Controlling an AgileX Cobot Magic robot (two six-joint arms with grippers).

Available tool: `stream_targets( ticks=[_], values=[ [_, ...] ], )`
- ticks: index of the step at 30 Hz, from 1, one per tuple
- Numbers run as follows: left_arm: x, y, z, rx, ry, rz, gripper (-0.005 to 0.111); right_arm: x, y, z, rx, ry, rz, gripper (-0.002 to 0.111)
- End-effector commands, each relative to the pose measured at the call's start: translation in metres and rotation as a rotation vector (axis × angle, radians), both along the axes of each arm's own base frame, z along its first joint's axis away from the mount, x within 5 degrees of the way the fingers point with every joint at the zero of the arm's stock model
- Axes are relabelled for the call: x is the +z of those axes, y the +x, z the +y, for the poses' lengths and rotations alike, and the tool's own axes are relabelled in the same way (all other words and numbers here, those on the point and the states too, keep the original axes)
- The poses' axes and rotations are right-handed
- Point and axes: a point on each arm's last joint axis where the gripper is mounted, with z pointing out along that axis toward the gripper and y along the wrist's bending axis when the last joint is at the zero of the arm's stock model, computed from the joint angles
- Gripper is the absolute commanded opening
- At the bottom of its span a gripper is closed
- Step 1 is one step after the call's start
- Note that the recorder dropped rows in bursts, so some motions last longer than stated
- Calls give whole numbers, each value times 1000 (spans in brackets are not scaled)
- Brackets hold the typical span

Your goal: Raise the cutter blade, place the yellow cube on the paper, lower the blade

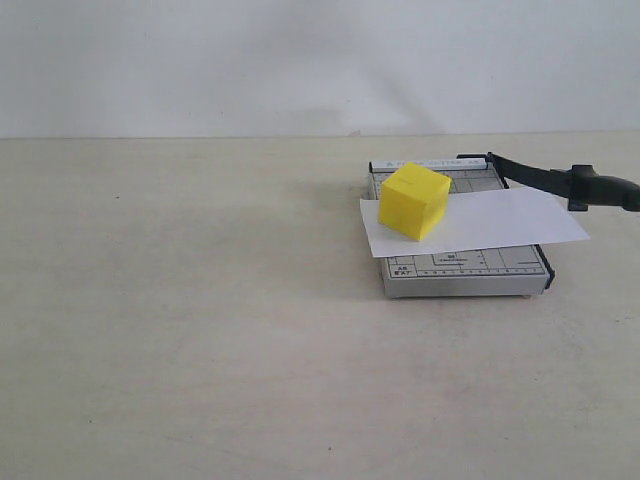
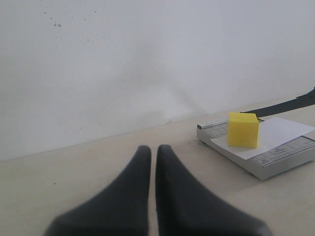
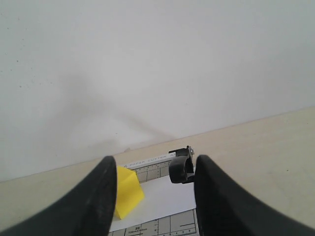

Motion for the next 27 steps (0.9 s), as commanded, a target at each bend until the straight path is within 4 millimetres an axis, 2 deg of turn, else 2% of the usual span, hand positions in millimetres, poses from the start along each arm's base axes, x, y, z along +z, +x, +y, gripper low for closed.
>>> stream_targets(
  ticks=[1,5,6,8,11,14,19,23,25,27],
  values=[
    [-1,0,0,3,-1,5,4,4,-1,5,50,-63,15,55],
    [-1,0,0,3,-1,5,4,23,11,15,165,-177,103,81],
    [-1,0,0,3,-1,5,4,30,23,18,195,-201,156,87],
    [-1,0,0,3,-1,5,4,45,41,22,234,-250,212,91],
    [-1,0,0,6,-1,5,4,61,63,23,244,-321,234,90],
    [-6,3,5,99,20,45,4,77,65,22,221,-324,183,90],
    [-26,5,22,396,142,243,4,78,62,22,228,-325,177,90],
    [-31,4,29,513,166,307,4,79,63,21,208,-314,167,89],
    [-31,4,31,555,160,311,4,81,65,19,184,-309,151,81],
    [-31,4,32,578,156,314,4,82,65,18,174,-308,143,59]
  ],
)
